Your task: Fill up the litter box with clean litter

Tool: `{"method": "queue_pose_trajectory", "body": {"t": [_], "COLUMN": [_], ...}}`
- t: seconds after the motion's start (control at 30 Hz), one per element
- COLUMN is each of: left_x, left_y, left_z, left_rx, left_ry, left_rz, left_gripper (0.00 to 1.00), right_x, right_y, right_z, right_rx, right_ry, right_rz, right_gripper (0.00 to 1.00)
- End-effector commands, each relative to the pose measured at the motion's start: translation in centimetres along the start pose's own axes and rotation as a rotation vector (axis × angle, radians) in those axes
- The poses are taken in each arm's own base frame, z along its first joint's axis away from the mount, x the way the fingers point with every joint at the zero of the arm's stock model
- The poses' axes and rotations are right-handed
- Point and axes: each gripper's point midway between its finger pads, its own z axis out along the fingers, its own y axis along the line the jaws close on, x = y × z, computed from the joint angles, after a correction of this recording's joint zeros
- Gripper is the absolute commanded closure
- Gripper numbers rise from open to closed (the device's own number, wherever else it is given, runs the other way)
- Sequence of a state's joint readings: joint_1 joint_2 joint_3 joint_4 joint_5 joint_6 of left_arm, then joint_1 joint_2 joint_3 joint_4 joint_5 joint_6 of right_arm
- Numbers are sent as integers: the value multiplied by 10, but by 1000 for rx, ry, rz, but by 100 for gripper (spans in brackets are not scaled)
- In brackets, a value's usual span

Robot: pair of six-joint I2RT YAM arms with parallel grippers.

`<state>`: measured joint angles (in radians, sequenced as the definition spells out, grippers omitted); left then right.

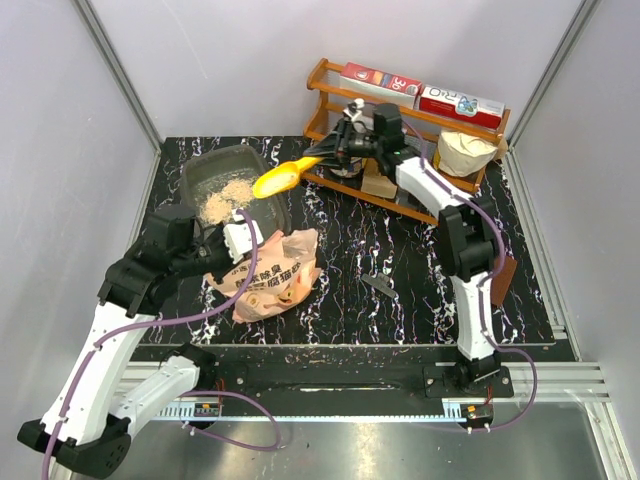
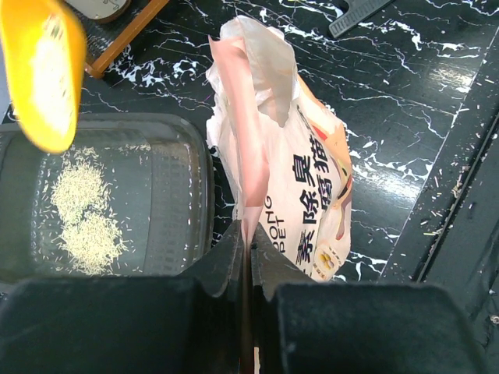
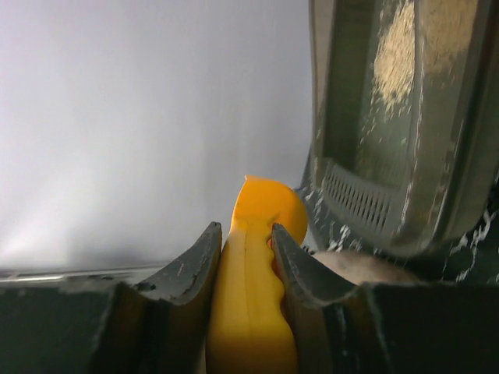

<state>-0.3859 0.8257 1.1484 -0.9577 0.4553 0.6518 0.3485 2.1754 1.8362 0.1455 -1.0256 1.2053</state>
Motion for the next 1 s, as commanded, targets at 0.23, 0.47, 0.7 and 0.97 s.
{"method": "queue_pose_trajectory", "body": {"t": [0.23,0.47,0.7,0.97], "left_x": [-15,-17,-27,-29], "left_y": [-21,-26,-15,-13], "left_z": [-4,-11,-9,-15], "left_rx": [58,31,-5,-36], "left_ry": [-125,-177,-215,-221], "left_rz": [-5,10,59,69], "left_gripper": [100,100,100,94], "right_x": [-44,-46,-21,-4], "right_y": [-6,25,41,69], "right_z": [123,146,154,134], "right_rx": [267,266,217,267], "right_ry": [-400,-454,-356,-273], "right_rz": [-527,-847,-990,-1420], "right_gripper": [100,100,100,100]}}
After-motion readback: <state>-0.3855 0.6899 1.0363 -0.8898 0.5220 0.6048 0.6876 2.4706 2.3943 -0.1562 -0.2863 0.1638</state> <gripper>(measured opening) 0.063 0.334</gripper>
